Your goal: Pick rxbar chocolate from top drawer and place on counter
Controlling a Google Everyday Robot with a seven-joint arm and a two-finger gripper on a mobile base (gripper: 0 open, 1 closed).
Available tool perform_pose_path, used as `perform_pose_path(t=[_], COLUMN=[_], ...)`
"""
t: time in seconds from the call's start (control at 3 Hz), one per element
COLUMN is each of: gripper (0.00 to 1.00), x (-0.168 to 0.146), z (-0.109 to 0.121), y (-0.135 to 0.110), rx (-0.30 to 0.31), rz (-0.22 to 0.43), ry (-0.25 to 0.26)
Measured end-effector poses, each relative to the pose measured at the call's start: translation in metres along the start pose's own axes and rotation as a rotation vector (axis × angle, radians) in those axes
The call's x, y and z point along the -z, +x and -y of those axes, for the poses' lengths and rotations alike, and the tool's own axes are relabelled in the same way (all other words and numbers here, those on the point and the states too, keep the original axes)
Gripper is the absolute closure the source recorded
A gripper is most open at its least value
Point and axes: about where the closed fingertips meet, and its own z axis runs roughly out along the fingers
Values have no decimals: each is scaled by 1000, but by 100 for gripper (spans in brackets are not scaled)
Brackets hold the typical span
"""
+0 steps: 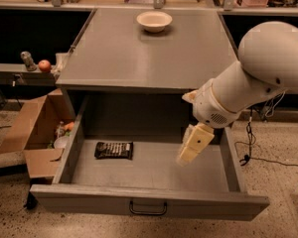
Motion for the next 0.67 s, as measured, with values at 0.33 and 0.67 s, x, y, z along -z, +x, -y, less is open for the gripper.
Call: perform_pose_path(t=[0.33,0.67], gripper=[0,0], x=[-50,-82], z=[19,32], y=[13,16], rx=[-15,-13], rz=[29,42], ry=[-16,-19])
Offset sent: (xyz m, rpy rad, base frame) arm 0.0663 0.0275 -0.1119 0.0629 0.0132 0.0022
